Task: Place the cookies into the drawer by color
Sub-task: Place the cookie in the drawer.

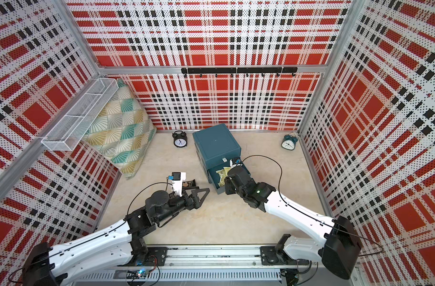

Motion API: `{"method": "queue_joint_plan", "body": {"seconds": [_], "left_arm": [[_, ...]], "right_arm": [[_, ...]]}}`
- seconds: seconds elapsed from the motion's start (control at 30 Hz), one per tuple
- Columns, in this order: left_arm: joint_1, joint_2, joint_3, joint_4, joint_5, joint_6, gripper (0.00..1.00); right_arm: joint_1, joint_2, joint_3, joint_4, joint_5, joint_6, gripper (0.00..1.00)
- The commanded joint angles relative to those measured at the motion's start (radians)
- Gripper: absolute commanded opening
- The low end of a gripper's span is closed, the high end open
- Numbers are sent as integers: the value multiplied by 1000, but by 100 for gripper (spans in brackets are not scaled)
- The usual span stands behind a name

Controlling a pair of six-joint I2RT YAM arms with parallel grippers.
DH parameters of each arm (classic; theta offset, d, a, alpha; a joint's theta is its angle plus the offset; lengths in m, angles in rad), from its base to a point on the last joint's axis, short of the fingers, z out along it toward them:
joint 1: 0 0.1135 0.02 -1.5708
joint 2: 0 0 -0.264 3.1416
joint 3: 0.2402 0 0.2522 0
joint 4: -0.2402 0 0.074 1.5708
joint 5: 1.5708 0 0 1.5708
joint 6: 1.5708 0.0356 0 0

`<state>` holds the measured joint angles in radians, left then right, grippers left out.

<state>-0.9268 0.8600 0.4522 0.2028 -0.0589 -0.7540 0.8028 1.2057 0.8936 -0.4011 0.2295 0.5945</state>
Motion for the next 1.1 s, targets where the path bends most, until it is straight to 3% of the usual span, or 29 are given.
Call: {"method": "queue_joint_plan", "body": {"seconds": [0.0,0.2,0.3,0.43,0.6,0.83,0.93,1.07], "left_arm": [[-7,20,37,41,-19,27,99],[-7,53,50,47,-25,25,99],[-7,60,59,33,-43,21,99],[2,59,81,-6,-71,21,99],[55,62,129,-76,-65,30,99],[201,88,216,-156,58,69,99],[257,129,286,-214,101,104,99],[329,197,390,-284,151,143,99]], "right_arm": [[-35,7,4,14,-59,-35,44],[-108,91,41,44,-115,-95,47],[-120,138,78,31,-105,-111,67],[-120,150,104,22,-103,-120,73],[-120,102,86,18,-109,-113,70],[-120,-41,-10,14,-151,-83,68],[-120,-115,-67,13,-175,-72,73],[-120,-201,-142,3,-185,-51,89]]}}
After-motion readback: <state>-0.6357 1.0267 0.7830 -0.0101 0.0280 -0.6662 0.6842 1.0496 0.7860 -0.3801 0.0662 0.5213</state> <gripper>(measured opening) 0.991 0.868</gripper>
